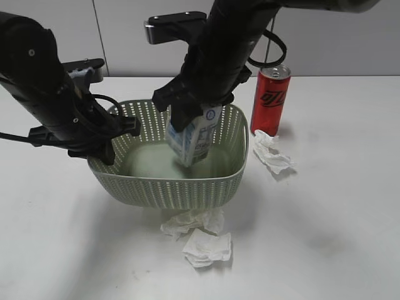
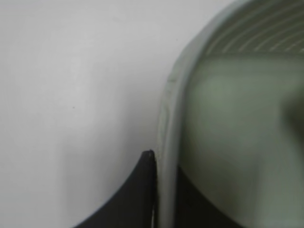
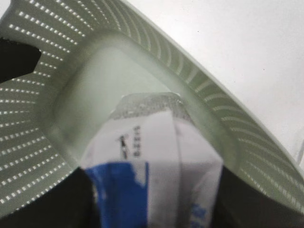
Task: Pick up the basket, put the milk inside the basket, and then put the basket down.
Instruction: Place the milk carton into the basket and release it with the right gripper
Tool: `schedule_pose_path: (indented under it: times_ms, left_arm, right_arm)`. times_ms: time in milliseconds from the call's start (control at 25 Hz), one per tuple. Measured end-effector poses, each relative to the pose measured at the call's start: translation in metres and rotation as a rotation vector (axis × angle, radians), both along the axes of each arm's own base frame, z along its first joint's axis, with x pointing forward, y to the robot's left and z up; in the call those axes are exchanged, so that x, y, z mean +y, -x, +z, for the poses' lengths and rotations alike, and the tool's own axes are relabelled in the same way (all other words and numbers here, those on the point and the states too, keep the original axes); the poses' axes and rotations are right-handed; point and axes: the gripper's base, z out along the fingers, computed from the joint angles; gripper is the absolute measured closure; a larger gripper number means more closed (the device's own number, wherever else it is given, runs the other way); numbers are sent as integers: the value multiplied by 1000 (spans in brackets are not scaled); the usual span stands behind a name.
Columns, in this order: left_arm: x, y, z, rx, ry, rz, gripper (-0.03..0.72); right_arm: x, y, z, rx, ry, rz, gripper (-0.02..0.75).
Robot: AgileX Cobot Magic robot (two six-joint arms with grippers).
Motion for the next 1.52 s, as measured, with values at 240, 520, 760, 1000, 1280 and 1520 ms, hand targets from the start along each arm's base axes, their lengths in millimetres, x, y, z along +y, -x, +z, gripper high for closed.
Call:
schedule_pose_path:
  times_ms: [240,520,760,1000,1280,1520]
  left_arm:
    - [0,-1,0,-10,4,1,681]
    - [-1,-2,1,-25,11,3,681]
    - [0,-2,0,-19,-1,-4,678]
    - [1,0,-4,4,-20,-12,678]
    - [1,2,-3,22,-9,-3,678]
    - [1,5,11,-2,25,8,678]
  right_arm:
    - [0,-1,-2,-2,8,3,421]
    - [1,-2,-9,10,20,3,421]
    - [1,-2,-8,7,27,25,244]
    - [-2,3,-3,58,56,28,149]
    - [-25,26,62,13,26,36,150]
    - [-82,25,102,-36,35,-71,150]
